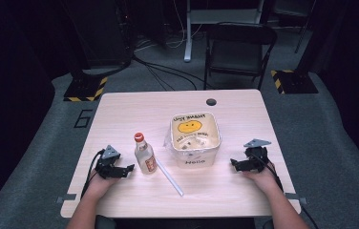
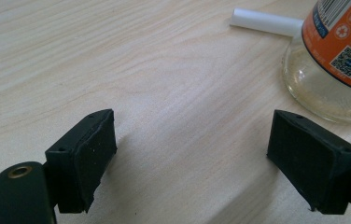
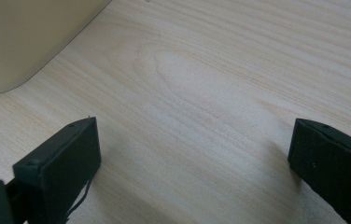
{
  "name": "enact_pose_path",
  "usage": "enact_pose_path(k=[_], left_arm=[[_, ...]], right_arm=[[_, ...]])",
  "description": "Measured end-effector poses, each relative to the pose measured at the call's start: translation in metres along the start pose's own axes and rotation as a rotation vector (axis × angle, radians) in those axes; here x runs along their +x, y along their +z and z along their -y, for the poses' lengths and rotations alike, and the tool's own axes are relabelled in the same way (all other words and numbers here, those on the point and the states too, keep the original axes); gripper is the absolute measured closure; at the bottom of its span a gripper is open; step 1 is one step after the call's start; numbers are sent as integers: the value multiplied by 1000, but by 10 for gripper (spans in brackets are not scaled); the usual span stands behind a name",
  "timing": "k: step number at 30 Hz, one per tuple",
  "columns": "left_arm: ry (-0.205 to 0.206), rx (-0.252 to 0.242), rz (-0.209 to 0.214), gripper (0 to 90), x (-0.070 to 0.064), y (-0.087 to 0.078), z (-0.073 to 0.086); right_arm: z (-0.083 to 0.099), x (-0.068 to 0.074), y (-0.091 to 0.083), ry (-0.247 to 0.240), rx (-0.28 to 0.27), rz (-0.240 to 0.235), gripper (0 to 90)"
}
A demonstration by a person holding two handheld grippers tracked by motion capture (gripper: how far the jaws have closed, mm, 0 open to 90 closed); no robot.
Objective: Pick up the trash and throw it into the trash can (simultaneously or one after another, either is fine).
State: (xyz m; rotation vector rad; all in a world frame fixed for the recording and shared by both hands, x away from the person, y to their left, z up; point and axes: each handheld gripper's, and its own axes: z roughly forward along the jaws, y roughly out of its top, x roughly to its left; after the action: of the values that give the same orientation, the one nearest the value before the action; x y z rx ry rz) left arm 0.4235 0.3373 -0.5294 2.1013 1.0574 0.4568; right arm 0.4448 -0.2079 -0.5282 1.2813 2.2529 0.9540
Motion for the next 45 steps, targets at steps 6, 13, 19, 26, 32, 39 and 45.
enact_pose_path(k=[6, 13, 19, 26, 32, 39, 45], left_arm=[[4, 3, -5, 151, 0, 0, 0], [-8, -2, -12, 154, -1, 0, 0], [-15, 14, -21, 167, -3, -1, -2], [-49, 72, -18, 269, -6, -6, -8], [-39, 72, -16, 296, -7, -11, -16], [-65, 54, -5, 314, -8, -21, -25], [-93, 44, 5, 323, -8, -29, -27]], right_arm=[[1, 0, -1, -3, -1, -1, 16], [1, 0, -1, -7, 1, -2, 16], [1, 0, -1, -8, 1, -3, 16], [2, 1, -2, -8, -1, -3, 16], [2, 1, -2, -8, 0, -5, 16], [2, 1, -2, -8, 1, -6, 16], [2, 1, -2, -8, 1, -6, 16]])
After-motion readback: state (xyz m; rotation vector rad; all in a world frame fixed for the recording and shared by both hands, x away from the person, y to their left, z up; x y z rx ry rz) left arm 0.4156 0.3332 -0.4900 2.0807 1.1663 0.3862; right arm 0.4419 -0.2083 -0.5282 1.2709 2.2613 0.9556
